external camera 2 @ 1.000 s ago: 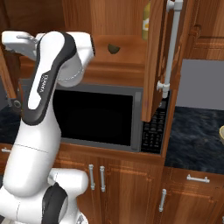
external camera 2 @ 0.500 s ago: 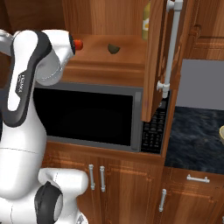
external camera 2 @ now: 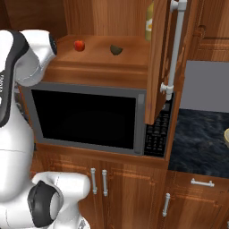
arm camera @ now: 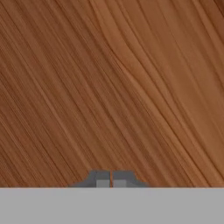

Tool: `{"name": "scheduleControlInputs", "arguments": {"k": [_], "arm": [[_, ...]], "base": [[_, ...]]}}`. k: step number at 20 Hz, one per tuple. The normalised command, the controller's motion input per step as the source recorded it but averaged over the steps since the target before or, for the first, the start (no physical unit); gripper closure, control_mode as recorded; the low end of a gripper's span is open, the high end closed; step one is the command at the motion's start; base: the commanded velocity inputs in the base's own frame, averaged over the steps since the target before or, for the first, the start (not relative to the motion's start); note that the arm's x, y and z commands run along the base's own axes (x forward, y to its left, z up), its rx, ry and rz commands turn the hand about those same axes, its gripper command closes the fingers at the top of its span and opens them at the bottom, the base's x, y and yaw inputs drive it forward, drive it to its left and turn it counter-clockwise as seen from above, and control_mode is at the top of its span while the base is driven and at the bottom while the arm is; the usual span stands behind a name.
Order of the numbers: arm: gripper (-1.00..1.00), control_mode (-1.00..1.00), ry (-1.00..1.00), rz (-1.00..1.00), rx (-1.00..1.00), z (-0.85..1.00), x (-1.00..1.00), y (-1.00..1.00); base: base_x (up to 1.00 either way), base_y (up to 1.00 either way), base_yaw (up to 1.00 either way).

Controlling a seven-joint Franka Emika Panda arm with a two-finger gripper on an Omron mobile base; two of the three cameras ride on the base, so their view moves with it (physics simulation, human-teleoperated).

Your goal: Open the cabinet. Pick the kiwi and apple from the cabinet and place them into the bowl. Then close the cabinet.

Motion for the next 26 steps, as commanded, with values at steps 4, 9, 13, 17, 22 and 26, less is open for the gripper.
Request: {"name": "scheduleControlInputs", "arguments": {"k": [4, 9, 13, 17, 22, 26], "arm": [[1.0, -1.0, 0.0, 0.0, -0.01, 0.0, 0.01, 0.23], [1.0, -1.0, 0.01, -0.01, -0.01, -0.01, 0.0, 0.02], [1.0, -1.0, 0.0, -0.14, -0.05, 0.0, 0.0, -0.43], [1.0, -1.0, 0.0, -0.19, -0.13, 0.0, 0.0, -0.7], [1.0, -1.0, 0.0, -0.19, -0.16, -0.01, 0.04, -0.65], [1.0, -1.0, 0.0, -0.14, -0.2, -0.04, 0.44, -0.42]], "base": [[0.0, 0.0, 0.0], [0.0, 0.0, 0.0], [0.0, 0.0, 0.0], [0.0, 0.0, 0.0], [0.0, 0.0, 0.0], [0.0, 0.0, 0.0]]}}
